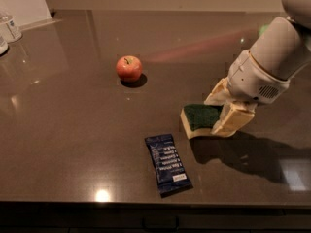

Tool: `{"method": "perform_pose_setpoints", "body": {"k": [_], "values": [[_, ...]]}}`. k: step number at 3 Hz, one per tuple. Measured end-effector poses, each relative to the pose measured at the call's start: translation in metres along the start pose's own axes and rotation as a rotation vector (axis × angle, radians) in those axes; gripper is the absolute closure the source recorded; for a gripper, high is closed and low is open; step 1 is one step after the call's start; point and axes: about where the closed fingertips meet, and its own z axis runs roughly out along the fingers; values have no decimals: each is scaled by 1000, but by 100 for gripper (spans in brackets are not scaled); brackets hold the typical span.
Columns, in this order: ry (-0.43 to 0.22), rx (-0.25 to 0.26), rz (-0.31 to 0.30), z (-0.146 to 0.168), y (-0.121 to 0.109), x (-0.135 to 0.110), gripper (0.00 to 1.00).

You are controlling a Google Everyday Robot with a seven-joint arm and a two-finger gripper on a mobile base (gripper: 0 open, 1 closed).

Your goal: Move sponge near rxbar blueberry

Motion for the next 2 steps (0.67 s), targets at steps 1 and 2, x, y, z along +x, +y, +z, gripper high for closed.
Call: {"method": "perform_pose_setpoints", "body": {"k": [1,2], "values": [[-19,-3,2,7,24,-12,100],[-42,-17,6,15,41,-24,83]]}}
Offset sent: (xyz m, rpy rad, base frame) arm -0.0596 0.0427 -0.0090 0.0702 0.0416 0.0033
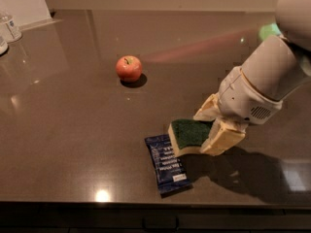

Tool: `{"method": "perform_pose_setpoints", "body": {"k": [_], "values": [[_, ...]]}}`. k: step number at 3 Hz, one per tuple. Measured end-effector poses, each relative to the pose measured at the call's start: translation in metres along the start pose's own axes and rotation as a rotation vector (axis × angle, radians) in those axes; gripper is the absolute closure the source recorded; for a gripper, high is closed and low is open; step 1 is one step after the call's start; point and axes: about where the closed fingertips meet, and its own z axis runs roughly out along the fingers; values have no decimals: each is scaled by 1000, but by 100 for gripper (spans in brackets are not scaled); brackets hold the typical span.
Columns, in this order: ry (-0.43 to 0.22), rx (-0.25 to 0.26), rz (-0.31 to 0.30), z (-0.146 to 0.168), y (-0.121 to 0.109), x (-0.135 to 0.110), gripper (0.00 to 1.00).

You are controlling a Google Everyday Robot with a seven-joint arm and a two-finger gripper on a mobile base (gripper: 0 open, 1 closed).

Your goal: Move sponge near rxbar blueberry

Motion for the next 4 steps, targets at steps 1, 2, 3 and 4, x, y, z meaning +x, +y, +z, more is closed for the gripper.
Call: {"method": "perform_pose_setpoints", "body": {"k": [1,2,3,4], "values": [[-7,0,-1,4,7,-8,60],[-5,5,-3,3,7,-9,36],[-3,10,-5,1,8,-11,14],[-2,15,-7,0,8,-12,0]]}}
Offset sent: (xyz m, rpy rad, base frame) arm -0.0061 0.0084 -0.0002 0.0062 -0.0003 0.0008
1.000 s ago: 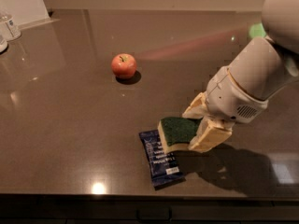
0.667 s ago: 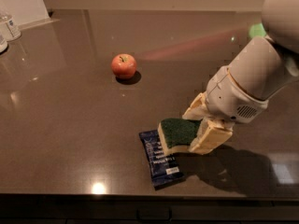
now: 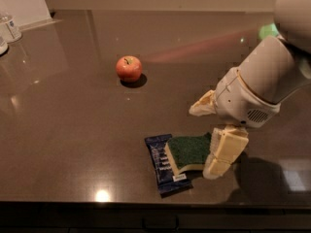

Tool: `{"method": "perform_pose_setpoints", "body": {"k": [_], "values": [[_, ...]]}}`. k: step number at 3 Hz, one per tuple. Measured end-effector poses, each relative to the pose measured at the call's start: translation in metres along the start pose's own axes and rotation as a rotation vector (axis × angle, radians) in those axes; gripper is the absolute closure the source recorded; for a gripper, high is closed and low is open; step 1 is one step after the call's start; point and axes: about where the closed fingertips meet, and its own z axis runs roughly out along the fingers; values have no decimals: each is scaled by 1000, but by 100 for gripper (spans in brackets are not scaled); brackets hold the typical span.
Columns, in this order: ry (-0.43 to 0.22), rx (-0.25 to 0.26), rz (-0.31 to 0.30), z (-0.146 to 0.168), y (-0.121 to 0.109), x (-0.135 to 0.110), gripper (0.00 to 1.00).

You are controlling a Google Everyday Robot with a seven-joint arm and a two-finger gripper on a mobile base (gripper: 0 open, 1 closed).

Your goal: Move sponge near rxbar blueberry

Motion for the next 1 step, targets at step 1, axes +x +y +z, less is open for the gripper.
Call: {"method": "perform_pose_setpoints", "body": {"k": [1], "values": [[0,0,0,0,0,0,0]]}}
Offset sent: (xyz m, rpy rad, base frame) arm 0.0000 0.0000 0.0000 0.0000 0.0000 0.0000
